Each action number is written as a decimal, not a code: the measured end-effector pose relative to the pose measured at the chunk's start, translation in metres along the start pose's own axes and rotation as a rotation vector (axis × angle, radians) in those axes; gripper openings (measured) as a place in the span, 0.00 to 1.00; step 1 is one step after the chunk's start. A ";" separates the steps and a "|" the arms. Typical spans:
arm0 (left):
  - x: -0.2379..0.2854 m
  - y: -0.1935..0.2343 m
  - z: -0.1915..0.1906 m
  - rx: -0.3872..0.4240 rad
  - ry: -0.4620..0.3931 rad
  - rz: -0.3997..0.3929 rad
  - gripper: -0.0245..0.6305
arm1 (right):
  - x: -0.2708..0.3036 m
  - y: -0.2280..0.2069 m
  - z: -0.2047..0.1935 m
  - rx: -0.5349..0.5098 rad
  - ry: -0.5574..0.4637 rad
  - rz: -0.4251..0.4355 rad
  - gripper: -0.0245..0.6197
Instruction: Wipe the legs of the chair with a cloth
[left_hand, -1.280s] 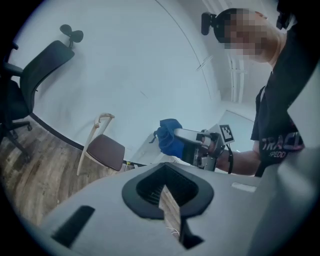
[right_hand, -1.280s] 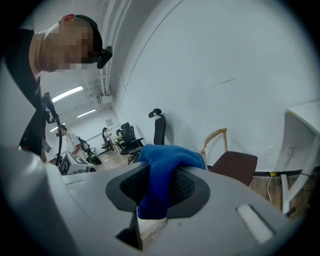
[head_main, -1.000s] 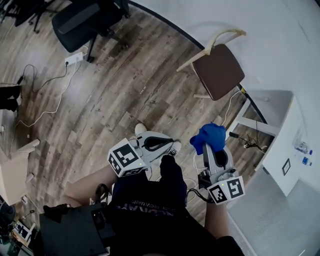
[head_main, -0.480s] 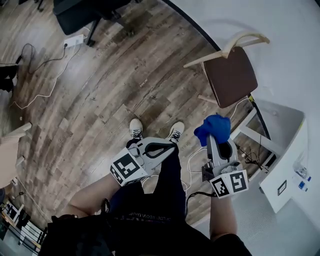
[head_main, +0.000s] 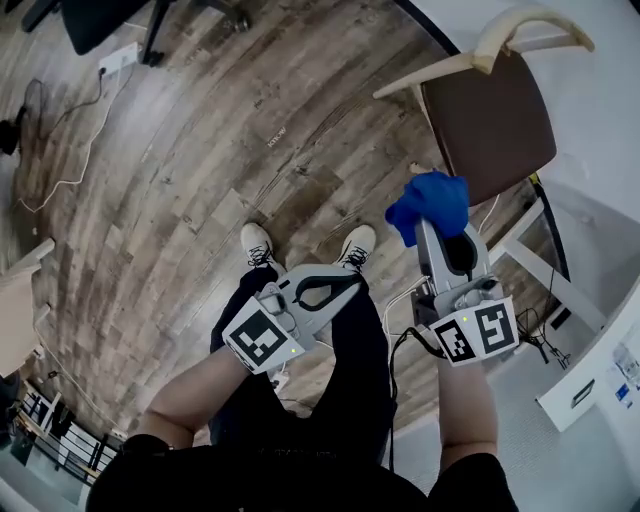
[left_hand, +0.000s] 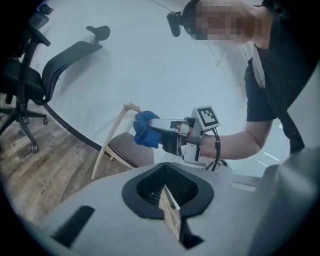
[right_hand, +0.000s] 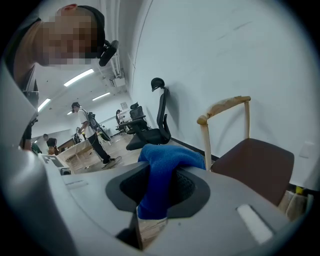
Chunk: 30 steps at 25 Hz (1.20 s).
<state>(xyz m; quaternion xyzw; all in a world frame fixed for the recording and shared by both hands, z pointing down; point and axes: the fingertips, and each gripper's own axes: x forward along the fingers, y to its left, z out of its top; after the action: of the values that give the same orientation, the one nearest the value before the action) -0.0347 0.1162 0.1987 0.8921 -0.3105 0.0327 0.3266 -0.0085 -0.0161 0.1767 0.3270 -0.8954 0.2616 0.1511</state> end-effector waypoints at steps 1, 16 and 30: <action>0.004 0.007 -0.006 0.034 0.006 0.002 0.05 | 0.007 -0.007 -0.008 -0.003 -0.003 -0.002 0.19; 0.038 0.104 -0.123 0.114 -0.002 0.010 0.05 | 0.128 -0.099 -0.118 -0.028 -0.048 -0.051 0.19; 0.059 0.198 -0.112 0.059 -0.119 -0.057 0.05 | 0.216 -0.189 -0.175 0.003 -0.147 -0.135 0.19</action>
<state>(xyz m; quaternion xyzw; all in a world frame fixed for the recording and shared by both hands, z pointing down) -0.0850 0.0345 0.4130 0.9101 -0.3029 -0.0205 0.2819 -0.0254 -0.1488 0.4850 0.4052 -0.8796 0.2274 0.1020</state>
